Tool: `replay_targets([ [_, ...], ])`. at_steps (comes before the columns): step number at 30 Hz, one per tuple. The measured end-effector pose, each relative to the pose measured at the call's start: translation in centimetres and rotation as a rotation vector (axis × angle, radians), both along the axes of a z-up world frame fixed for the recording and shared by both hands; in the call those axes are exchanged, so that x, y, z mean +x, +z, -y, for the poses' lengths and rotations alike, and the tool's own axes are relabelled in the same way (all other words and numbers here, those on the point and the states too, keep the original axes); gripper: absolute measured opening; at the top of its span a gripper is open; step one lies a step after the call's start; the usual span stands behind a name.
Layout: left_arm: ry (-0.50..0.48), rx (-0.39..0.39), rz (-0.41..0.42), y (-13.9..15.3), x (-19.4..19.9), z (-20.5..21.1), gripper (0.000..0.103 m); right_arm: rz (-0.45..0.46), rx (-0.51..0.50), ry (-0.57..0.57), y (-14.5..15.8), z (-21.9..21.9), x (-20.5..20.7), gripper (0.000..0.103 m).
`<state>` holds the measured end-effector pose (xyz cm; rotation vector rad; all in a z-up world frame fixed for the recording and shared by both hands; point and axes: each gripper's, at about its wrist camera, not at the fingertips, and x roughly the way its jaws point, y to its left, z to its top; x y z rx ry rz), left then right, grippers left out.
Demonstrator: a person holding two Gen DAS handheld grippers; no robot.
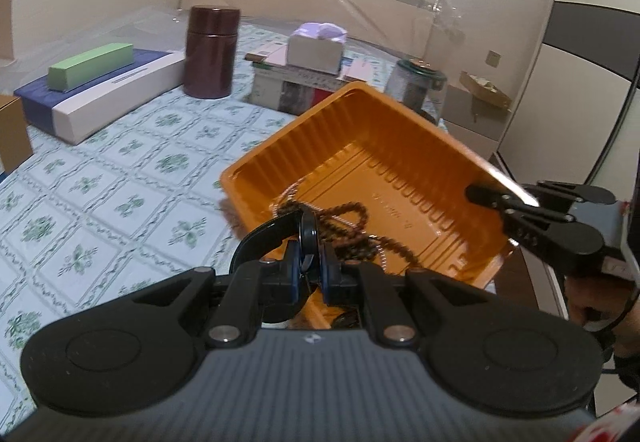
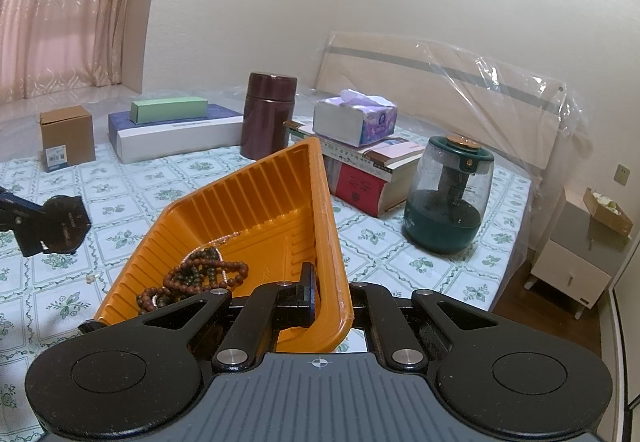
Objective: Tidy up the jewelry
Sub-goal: 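Carry the black watch into the tray and open the left tool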
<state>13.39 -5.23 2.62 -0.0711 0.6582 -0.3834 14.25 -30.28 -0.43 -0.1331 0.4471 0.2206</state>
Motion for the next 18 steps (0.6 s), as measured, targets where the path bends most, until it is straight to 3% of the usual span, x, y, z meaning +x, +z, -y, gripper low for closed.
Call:
replay_targets([
  [18, -0.096, 0.004, -0.006, -0.1, 1.4, 4.2, 0.009, 0.0, -0.001, 0.0, 0.0, 0.0, 0.0, 0.006],
])
